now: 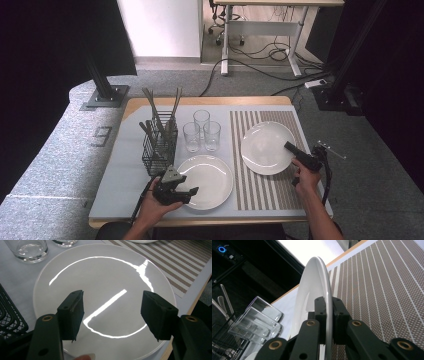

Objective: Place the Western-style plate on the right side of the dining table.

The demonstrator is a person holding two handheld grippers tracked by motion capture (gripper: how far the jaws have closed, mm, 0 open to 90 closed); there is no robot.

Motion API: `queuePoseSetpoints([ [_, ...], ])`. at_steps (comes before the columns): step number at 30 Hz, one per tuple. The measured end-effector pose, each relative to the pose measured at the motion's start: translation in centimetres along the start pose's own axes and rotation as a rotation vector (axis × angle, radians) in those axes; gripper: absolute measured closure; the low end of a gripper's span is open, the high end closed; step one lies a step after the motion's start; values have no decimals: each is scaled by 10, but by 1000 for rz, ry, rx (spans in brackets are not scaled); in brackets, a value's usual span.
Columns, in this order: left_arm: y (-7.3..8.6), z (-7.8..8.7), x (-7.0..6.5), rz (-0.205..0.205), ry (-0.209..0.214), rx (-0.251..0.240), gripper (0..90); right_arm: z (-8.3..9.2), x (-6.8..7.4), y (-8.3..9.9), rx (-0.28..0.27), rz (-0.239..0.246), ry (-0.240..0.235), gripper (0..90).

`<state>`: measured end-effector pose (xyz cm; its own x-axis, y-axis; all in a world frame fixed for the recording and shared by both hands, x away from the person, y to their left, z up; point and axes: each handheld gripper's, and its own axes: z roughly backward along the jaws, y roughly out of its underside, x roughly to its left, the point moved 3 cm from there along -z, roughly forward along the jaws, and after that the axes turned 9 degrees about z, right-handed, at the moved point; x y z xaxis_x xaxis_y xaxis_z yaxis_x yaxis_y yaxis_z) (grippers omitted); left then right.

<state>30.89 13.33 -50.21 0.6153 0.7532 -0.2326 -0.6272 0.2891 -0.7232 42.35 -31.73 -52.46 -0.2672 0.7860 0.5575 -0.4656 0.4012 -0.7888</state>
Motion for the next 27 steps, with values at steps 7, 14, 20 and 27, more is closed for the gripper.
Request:
queuePoseSetpoints([
  [7, 0, 0, 1, -1, -3, 2, 353, -11, 0, -2, -5, -8, -4, 851],
  [14, 0, 0, 1, -1, -3, 2, 352, -15, -5, -5, -12, -11, -7, 851],
  [20, 1, 1, 1, 2, -5, -1, 352, -18, -6, -10, -10, 9, 1, 851],
  [27, 1, 0, 1, -1, -4, 2, 352, -19, -6, -10, -5, 24, 3, 849],
])
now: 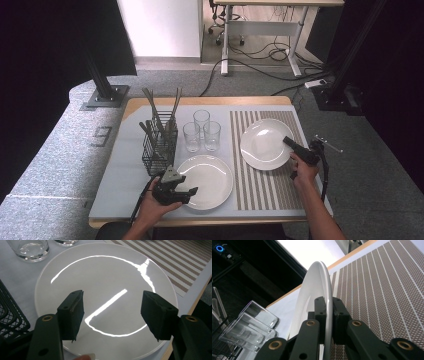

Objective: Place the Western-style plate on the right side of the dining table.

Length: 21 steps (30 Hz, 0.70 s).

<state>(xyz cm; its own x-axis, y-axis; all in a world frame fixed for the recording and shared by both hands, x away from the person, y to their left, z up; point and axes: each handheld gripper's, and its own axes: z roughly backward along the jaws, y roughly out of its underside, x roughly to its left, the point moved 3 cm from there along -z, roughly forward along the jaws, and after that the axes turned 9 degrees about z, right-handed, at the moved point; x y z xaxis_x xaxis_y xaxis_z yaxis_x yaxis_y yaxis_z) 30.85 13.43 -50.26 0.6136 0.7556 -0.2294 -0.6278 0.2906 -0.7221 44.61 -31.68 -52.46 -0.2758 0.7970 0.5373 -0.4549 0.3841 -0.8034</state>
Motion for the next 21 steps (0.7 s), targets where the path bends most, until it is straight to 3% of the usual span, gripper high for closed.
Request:
queuePoseSetpoints([
  [21, 0, 0, 0, -5, -3, 1, 352, -3, -6, 1, 16, 29, 23, 830],
])
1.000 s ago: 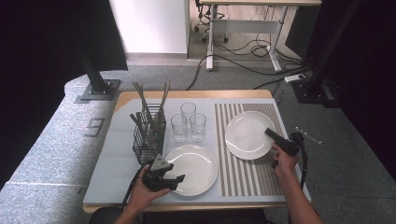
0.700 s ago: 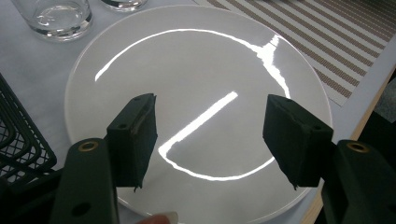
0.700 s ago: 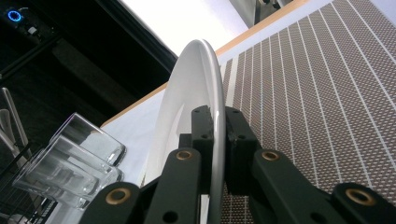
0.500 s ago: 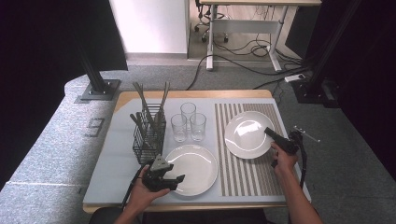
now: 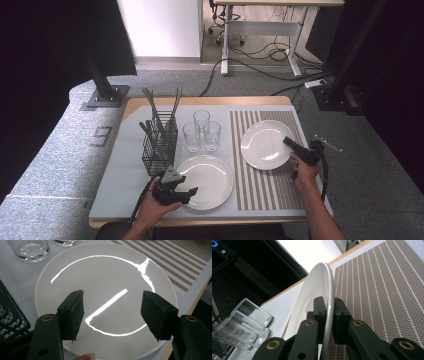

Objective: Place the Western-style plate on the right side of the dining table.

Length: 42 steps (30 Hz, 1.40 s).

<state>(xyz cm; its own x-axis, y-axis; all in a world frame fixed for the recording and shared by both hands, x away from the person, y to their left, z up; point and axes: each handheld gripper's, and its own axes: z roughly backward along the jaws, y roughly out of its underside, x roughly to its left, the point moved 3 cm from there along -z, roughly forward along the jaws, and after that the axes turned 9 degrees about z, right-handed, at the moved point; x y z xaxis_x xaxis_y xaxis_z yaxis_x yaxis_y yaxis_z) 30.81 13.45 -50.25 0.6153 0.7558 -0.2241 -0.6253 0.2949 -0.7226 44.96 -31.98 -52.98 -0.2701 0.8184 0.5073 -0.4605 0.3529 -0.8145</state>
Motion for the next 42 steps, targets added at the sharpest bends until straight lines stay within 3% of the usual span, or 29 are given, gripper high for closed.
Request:
queuePoseSetpoints([
  [42, 1, 0, -1, -5, -1, 5, 352, -2, -14, 6, 61, 6, 67, 784],
])
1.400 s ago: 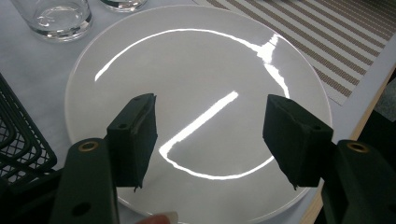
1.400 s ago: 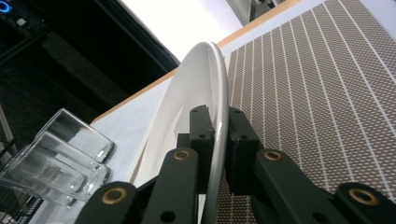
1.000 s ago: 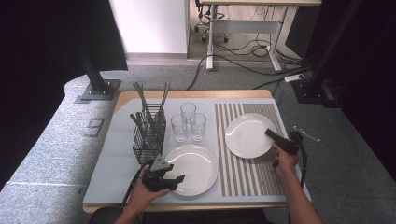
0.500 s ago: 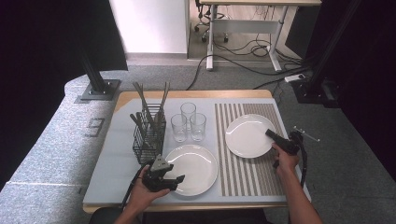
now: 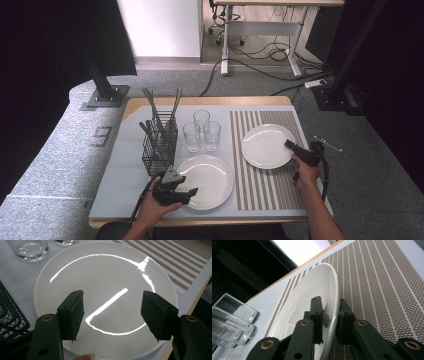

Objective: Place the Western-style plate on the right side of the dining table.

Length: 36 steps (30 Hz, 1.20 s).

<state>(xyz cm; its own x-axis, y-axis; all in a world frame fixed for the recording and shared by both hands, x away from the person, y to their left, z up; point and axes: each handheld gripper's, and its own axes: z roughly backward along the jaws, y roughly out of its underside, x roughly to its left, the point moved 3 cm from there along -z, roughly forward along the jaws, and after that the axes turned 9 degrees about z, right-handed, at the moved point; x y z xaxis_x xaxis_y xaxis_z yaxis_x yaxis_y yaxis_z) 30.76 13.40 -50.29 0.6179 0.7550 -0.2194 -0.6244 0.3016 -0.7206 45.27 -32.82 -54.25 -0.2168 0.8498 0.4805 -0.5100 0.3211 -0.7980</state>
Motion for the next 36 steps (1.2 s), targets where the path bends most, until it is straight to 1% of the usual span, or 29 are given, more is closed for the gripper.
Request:
queuePoseSetpoints([
  [5, 0, 0, 0, 1, 0, -1, 352, 1, -3, 2, 11, -17, -3, 784],
  [7, 0, 0, 0, 2, 0, 0, 352, 1, -3, 2, 5, -15, -2, 783],
  [15, 0, 0, 0, -2, 1, 3, 352, 3, -2, 4, 9, -17, 6, 779],
  [20, 0, -1, 0, -1, 1, 4, 351, 3, -2, 6, 14, -11, 14, 771],
  [24, 0, 0, 0, 2, 1, 3, 348, 2, -3, 6, 16, 5, 22, 764],
  [29, 0, 0, 0, 2, 1, 4, 348, 2, -4, 7, 36, 21, 42, 741],
  [34, 0, 0, 0, 0, 2, 6, 347, 1, -6, 8, 53, 12, 54, 729],
  [36, 0, 0, 0, 0, 0, 7, 347, 1, -7, 8, 58, 17, 59, 723],
])
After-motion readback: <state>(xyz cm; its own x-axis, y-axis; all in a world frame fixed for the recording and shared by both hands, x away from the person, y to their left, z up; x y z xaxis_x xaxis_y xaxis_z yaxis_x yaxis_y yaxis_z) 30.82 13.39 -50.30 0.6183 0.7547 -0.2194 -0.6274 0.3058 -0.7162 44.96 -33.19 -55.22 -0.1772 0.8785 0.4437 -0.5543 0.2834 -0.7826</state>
